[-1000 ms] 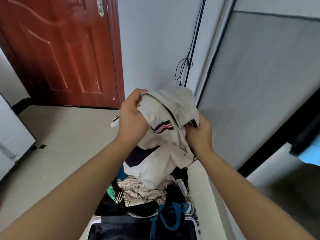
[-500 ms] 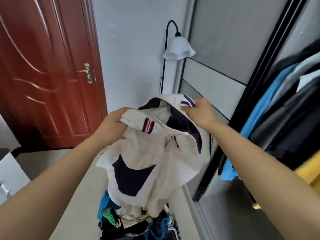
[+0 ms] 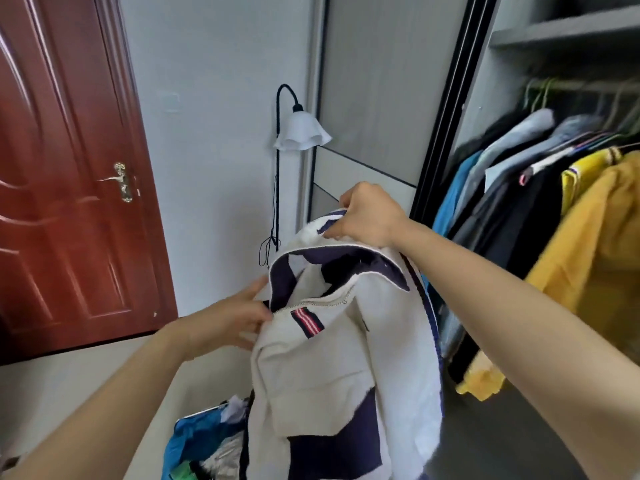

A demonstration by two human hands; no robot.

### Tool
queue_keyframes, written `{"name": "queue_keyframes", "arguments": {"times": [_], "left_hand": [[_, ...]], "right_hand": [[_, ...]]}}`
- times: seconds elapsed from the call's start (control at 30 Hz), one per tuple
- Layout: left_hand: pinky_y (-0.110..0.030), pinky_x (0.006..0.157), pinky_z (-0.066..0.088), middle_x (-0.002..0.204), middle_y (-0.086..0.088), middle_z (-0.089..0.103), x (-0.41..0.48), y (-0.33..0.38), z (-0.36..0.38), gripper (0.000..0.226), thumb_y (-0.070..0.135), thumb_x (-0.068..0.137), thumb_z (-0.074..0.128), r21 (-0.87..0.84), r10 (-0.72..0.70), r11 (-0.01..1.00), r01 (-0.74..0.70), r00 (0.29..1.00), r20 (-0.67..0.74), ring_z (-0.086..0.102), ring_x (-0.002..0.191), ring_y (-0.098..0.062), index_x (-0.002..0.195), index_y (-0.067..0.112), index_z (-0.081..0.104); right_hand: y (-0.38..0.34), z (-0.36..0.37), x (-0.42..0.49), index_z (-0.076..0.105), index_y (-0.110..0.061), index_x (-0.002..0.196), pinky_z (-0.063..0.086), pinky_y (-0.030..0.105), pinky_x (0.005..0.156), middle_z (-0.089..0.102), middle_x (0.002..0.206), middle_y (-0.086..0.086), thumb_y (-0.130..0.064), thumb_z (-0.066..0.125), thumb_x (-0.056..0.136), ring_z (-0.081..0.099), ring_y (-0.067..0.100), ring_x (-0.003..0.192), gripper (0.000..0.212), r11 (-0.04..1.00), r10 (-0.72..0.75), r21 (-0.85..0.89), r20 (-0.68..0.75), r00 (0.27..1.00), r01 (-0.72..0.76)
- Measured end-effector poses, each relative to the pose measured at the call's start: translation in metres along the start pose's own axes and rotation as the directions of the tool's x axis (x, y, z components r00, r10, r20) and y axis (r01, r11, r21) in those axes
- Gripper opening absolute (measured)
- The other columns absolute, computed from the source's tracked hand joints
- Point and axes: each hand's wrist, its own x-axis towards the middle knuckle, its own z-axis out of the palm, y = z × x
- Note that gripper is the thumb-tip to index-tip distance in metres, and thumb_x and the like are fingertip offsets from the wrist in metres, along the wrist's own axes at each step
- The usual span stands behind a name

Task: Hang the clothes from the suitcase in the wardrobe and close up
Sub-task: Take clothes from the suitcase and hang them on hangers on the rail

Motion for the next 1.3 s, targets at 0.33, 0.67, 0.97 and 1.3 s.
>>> {"name": "queue_keyframes", "arguments": {"times": [0.33, 0.67, 0.97, 1.3], "left_hand": [[-0.030, 0.058, 0.029, 0.061, -0.005, 0.046, 0.058, 0.078, 0.049, 0.053, 0.054, 0.095, 0.042, 0.130, 0.295, 0.954, -0.271, 0.762, -0.576, 0.041, 0.058, -0.018, 0.059, 0.014, 0.042], [-0.021, 0.035, 0.021, 0.045, 0.000, 0.030, 0.116, 0.146, 0.119, 0.049, 0.018, 0.081, 0.067, 0.456, 0.500, 0.838, -0.298, 0.753, -0.427, 0.026, 0.032, -0.011, 0.045, 0.012, 0.035], [-0.027, 0.052, 0.031, 0.051, -0.001, 0.045, 0.123, 0.147, 0.106, 0.030, 0.020, 0.071, 0.078, 0.586, 0.419, 0.797, -0.148, 0.834, -0.359, 0.042, 0.053, -0.019, 0.054, 0.012, 0.054], [-0.032, 0.059, 0.037, 0.070, -0.005, 0.052, 0.150, 0.017, 0.100, 0.004, 0.014, 0.088, 0.054, 0.689, 0.450, 0.711, 0.136, 0.665, -0.596, 0.051, 0.071, -0.032, 0.087, 0.015, 0.050]], "right_hand": [[0.076, -0.042, -0.033, 0.068, 0.006, 0.080, 0.043, 0.024, 0.061, 0.064, 0.070, 0.007, -0.016, 0.087, 0.071, 0.054, 0.012, 0.062, 0.031, 0.932, 0.062, 0.347, 0.144, 0.988, -0.109], [0.113, -0.035, -0.115, 0.070, -0.008, 0.100, 0.056, 0.044, 0.088, 0.072, 0.108, 0.014, -0.054, 0.063, 0.087, 0.069, 0.027, 0.102, 0.048, 0.722, 0.069, 0.522, 0.599, 0.798, -0.454], [0.154, 0.011, -0.107, 0.064, -0.005, 0.085, 0.048, 0.030, 0.064, 0.062, 0.083, 0.018, -0.008, 0.049, 0.091, 0.060, 0.025, 0.068, 0.017, 0.548, 0.513, 0.621, 0.281, 0.811, -0.561], [0.126, -0.058, -0.063, 0.057, -0.010, 0.071, 0.043, 0.032, 0.062, 0.056, 0.064, 0.010, -0.012, 0.050, 0.088, 0.054, 0.023, 0.064, 0.018, 0.537, 0.506, 0.802, -0.057, 0.861, -0.262]]}}
